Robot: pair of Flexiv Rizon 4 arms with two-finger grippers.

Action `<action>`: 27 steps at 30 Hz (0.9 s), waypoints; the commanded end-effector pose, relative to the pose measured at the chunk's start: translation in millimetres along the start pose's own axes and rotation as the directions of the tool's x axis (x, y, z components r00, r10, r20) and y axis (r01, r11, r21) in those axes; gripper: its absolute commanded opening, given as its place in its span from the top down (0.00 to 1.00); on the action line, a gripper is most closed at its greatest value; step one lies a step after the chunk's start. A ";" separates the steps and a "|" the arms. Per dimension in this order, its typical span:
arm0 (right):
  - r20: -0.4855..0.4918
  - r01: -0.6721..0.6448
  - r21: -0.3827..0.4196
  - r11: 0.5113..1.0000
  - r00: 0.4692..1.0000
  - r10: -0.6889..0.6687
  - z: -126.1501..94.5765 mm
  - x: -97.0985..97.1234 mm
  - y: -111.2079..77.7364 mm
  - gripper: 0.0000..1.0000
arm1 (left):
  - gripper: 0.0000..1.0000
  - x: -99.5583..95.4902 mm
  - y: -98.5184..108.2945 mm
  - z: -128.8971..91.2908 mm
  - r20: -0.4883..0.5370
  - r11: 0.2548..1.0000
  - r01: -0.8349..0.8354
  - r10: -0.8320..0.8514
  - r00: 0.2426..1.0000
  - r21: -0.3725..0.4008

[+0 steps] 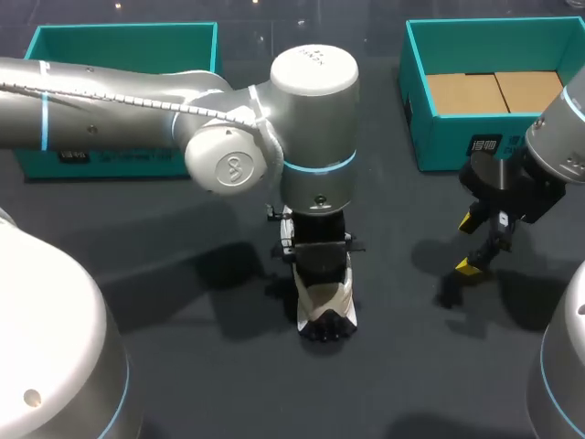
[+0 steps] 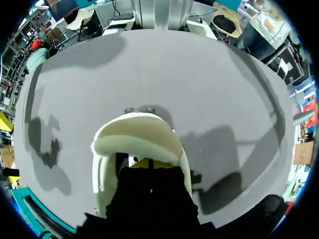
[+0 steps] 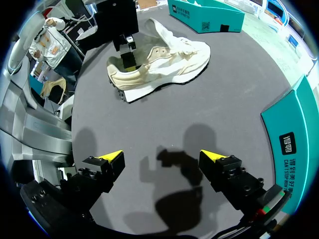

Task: Take the shoe out of the shoebox, open the shoe tongue, remove and reinsert the insole, then place the shoe into the shoebox

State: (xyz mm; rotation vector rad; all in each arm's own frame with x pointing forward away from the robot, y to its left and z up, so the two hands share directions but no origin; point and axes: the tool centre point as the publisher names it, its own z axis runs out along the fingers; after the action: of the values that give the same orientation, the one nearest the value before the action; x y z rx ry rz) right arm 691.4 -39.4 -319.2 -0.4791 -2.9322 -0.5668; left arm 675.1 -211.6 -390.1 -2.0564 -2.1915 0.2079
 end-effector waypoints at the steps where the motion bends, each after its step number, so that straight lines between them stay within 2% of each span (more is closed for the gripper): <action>1: 0.002 0.000 0.001 1.000 1.000 0.000 0.1 0.8 -0.4 0.00 | 1.00 -26.0 9.9 18.2 -0.092 0.999 0.030 -0.031 0.995 -0.018; 6: 0.002 0.000 0.001 1.000 1.000 0.000 0.1 0.8 -0.4 0.00 | 1.00 -25.6 18.1 20.5 -0.087 0.997 0.062 -0.065 0.994 -0.037; 11: 0.002 0.000 0.001 1.000 1.000 0.000 0.1 0.8 -0.4 0.00 | 1.00 -16.6 13.2 -0.5 -0.042 0.996 0.061 -0.064 0.997 -0.064; 17: 0.002 0.000 0.001 1.000 1.000 0.000 0.1 0.8 -0.4 0.00 | 1.00 -8.2 6.7 -22.3 0.019 0.983 0.099 -0.097 0.995 -0.157; 27: 0.002 0.000 0.001 1.000 1.000 0.000 0.1 0.8 -0.4 0.00 | 1.00 -6.9 32.2 -35.7 0.061 0.960 0.159 -0.148 0.987 -0.232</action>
State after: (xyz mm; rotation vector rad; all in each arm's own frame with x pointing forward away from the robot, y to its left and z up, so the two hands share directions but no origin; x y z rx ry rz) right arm 691.4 -39.5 -319.1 -0.4790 -2.9322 -0.5668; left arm 712.4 -222.3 -365.4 -1.9838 -2.4880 -0.0470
